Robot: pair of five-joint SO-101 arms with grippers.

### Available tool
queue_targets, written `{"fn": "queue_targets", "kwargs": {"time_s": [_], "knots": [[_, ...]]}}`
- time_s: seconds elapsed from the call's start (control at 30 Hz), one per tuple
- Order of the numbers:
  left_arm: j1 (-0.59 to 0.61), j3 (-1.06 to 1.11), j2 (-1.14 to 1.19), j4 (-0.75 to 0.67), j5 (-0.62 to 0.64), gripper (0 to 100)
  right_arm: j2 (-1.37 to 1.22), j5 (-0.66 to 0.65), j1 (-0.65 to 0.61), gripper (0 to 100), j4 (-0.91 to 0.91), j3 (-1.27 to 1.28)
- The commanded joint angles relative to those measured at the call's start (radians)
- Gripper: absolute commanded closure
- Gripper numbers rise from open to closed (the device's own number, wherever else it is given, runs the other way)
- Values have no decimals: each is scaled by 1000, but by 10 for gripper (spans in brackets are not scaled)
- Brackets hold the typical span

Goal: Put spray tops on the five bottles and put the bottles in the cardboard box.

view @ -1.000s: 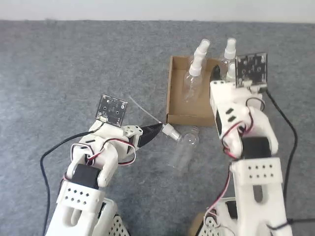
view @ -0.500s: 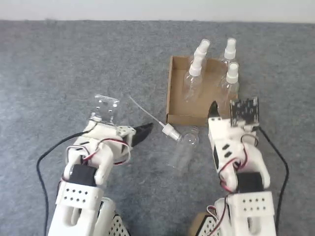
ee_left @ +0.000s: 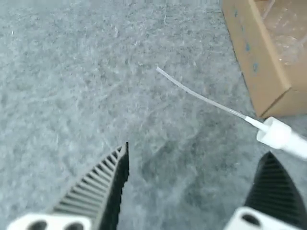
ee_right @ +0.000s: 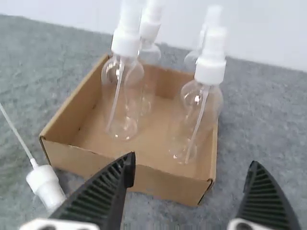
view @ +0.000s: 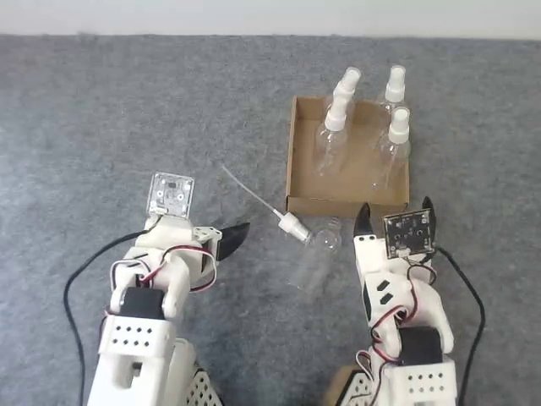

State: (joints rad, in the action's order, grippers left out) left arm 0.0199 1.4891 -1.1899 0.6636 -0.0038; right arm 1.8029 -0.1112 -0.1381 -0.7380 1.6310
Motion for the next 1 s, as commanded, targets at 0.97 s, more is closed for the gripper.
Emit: {"fn": "queue_targets", "kwargs": {"time_s": [0.97], "knots": [[133, 54, -18, -252, 8, 763, -4, -25, -4, 687, -68, 52]]}}
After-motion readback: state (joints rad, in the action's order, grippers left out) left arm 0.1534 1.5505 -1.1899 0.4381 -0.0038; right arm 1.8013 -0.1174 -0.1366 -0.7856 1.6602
